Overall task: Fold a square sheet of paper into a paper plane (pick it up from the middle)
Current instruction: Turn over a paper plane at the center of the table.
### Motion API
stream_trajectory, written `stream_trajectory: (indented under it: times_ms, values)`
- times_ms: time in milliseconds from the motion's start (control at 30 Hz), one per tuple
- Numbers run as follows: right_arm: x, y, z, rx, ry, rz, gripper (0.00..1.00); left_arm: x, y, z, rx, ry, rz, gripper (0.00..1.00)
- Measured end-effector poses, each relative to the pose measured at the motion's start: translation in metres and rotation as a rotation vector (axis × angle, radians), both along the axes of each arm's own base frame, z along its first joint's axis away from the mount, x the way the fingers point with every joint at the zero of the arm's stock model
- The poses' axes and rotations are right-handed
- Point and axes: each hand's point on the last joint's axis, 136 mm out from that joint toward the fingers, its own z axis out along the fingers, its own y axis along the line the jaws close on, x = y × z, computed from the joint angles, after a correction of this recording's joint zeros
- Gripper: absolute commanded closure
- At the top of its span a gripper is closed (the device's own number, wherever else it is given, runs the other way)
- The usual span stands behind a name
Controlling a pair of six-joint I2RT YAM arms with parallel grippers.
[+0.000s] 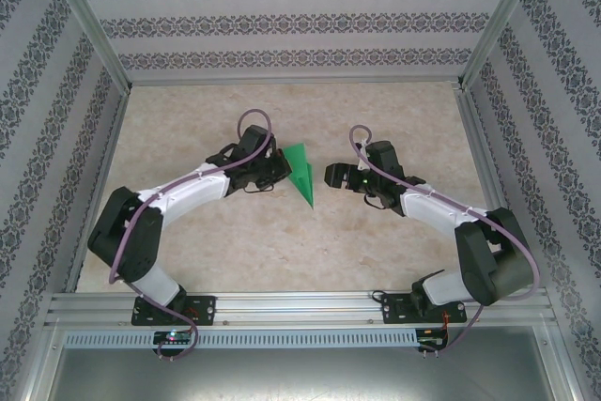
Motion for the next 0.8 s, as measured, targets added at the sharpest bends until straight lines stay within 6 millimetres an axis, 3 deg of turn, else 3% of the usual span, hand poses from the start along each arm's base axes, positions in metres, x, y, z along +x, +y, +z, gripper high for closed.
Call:
stream_trajectory:
  times_ms: [200, 367, 600, 800]
  values:
    - [0.000, 0.014, 0.001, 0.083, 0.017, 0.049, 0.21, -0.019, -0.007, -0.046, -0.028, 0.062, -0.083, 1.00]
    - [-0.006, 0.030, -0.004, 0.129, 0.044, 0.112, 0.26, -0.030, -0.006, -0.060, -0.040, 0.072, -0.105, 1.00]
    - [-0.051, 0.078, -0.012, 0.080, 0.115, 0.272, 0.33, -0.047, 0.004, -0.085, -0.052, 0.065, -0.104, 1.00]
    - [-0.077, 0.089, -0.021, 0.005, 0.173, 0.313, 0.40, -0.054, 0.009, -0.095, -0.053, 0.065, -0.103, 1.00]
